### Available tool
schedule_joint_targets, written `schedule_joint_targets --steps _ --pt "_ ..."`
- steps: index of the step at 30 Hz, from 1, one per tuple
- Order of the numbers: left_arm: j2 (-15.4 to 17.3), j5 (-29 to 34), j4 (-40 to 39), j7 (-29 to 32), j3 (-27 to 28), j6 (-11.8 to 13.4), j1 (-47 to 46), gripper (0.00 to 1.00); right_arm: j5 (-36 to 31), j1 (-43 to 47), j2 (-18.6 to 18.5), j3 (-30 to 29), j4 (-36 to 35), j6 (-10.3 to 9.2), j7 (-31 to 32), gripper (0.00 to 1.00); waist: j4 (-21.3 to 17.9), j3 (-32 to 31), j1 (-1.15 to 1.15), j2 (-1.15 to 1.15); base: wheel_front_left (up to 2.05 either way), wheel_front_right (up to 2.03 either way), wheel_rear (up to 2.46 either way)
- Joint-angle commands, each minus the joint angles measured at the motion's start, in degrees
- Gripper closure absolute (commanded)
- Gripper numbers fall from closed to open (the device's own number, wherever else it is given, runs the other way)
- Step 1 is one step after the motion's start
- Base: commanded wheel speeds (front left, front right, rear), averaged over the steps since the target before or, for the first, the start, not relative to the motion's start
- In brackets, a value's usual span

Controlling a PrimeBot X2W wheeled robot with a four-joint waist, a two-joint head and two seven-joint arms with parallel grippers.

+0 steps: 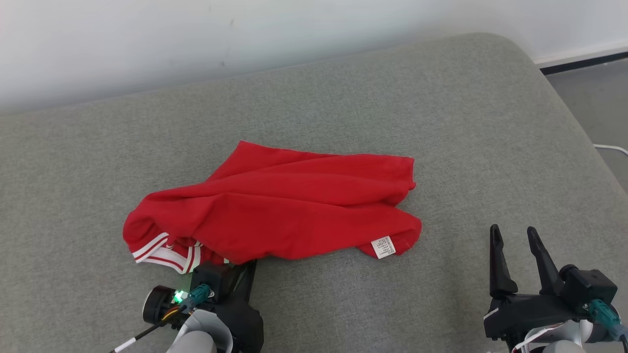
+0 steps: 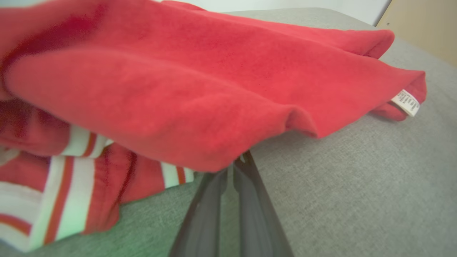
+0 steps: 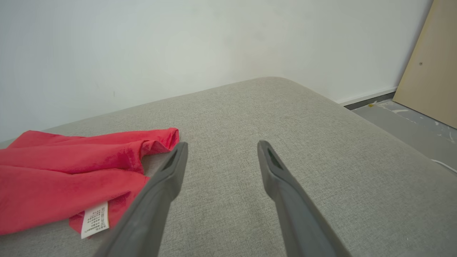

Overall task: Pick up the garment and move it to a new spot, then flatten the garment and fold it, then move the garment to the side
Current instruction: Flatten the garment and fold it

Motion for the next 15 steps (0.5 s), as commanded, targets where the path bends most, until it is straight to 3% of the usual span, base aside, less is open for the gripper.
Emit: schedule_joint_targets --steps 1,9,15 --pt "-0.01 0.66 0.06 -0.19 0.16 0.23 0.07 1.00 -0.25 0.22 -0.06 -0.19 0.16 -0.15 -0.35 0.00 0.65 -0.54 -0.01 -0.01 0.00 0.00 0.00" --pt "0.15 1.64 -7.64 -0.20 0.60 -0.12 4.47 1.00 -1.03 2.18 -0.07 -1.27 0.36 -0.15 0.11 0.00 6.01 -4.66 -0.01 -0.01 0.00 0.00 0.00" --pt "3.48 3.11 -17.17 -0.19 1.28 0.37 8.91 1.00 -1.14 4.11 -0.07 -2.32 -0.24 -0.15 0.72 0.00 11.63 -7.19 -0.01 -0.01 0.00 0.00 0.00"
